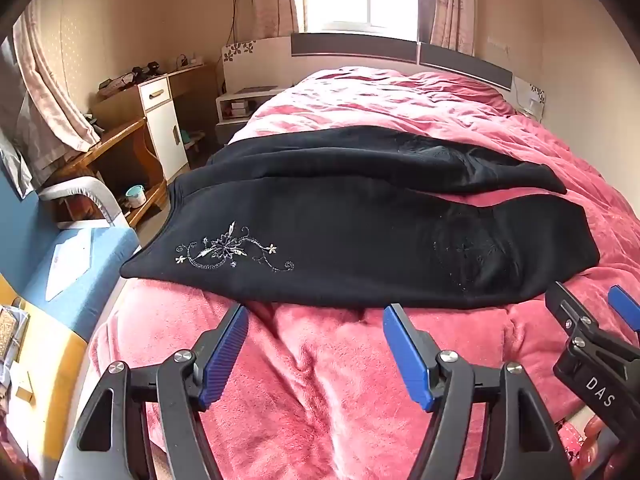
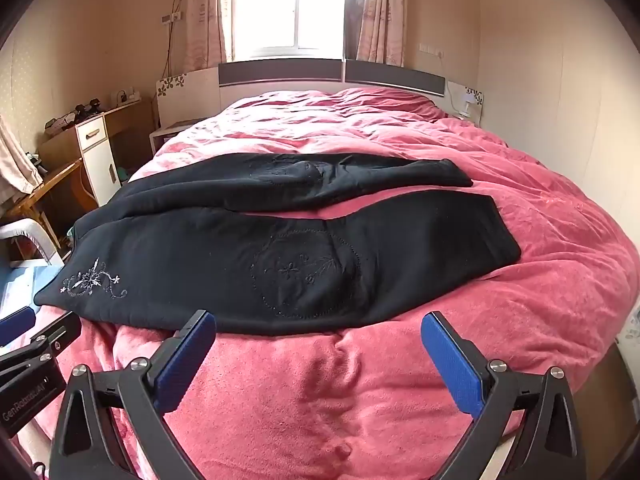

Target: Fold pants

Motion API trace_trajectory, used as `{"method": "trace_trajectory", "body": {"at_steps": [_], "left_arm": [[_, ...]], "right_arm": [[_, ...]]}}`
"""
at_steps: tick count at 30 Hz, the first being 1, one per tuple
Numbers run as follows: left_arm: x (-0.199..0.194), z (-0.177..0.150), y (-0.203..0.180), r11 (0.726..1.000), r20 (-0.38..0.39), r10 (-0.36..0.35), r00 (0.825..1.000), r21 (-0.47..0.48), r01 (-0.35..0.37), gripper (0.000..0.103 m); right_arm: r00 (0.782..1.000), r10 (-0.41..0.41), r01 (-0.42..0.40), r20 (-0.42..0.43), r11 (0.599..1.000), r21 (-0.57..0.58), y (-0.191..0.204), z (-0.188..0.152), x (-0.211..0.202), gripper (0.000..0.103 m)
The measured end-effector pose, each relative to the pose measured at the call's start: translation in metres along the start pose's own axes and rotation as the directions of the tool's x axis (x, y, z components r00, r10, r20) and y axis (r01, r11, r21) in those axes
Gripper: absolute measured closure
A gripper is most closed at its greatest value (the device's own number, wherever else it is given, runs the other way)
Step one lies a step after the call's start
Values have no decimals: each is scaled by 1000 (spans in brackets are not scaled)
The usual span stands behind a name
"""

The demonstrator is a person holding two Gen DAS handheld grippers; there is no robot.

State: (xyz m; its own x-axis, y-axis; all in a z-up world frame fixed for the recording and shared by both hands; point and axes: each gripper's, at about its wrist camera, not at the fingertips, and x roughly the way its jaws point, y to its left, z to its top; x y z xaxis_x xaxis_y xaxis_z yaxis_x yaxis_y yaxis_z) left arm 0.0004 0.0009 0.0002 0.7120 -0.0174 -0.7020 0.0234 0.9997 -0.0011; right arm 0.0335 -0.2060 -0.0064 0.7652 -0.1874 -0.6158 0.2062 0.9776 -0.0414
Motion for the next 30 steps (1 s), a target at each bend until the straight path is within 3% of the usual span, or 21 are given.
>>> {"method": "trace_trajectory", "body": {"at_steps": [30], "left_arm": [[5, -3, -2, 1000, 1, 10, 1000, 14, -10, 31]], "right_arm": [[999, -6, 7, -49, 1000, 22, -9, -6, 15, 0]]}}
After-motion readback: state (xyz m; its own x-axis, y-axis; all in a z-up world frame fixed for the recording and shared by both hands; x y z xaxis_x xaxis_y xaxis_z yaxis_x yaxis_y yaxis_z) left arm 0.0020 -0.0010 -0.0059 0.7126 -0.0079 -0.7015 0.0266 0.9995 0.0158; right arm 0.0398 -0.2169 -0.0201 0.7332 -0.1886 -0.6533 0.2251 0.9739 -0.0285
